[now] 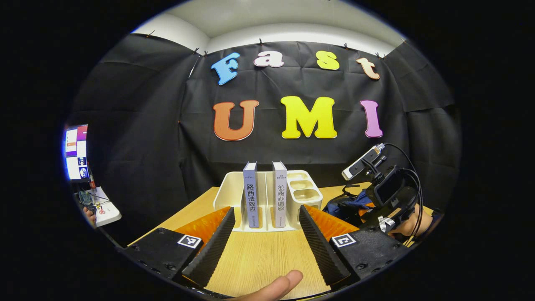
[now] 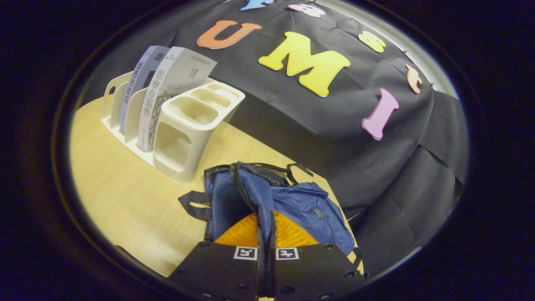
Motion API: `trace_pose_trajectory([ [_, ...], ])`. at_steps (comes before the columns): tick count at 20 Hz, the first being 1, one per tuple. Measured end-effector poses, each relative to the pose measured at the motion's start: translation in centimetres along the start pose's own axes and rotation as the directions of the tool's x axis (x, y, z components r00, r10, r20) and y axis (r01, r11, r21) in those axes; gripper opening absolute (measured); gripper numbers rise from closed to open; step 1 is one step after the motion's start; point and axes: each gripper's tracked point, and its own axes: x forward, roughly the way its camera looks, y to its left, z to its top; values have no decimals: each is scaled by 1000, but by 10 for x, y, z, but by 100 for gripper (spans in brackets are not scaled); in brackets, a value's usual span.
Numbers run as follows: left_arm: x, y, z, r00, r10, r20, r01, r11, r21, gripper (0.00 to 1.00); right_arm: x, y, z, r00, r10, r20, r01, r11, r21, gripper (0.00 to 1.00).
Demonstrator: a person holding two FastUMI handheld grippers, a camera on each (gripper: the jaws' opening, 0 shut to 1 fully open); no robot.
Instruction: Open the schoolbag, grab two books from the bookshelf and put them into the schoolbag.
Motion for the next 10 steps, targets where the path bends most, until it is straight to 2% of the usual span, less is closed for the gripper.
trace_pose_trajectory([
  [5, 9, 11, -6, 999, 39, -21, -39, 999, -30, 97, 2, -38, 22, 999, 12, 36, -14, 997, 73, 1],
  [6, 9, 15, -5, 999, 48, -15, -48, 998, -30, 100, 3, -47, 26, 999, 13, 44, -17, 997, 81, 1],
  [10, 17, 16, -10, 998, 48, -26, -49, 998, -46, 98, 6, -90, 42, 997, 13, 76, -22, 992, 125, 1],
])
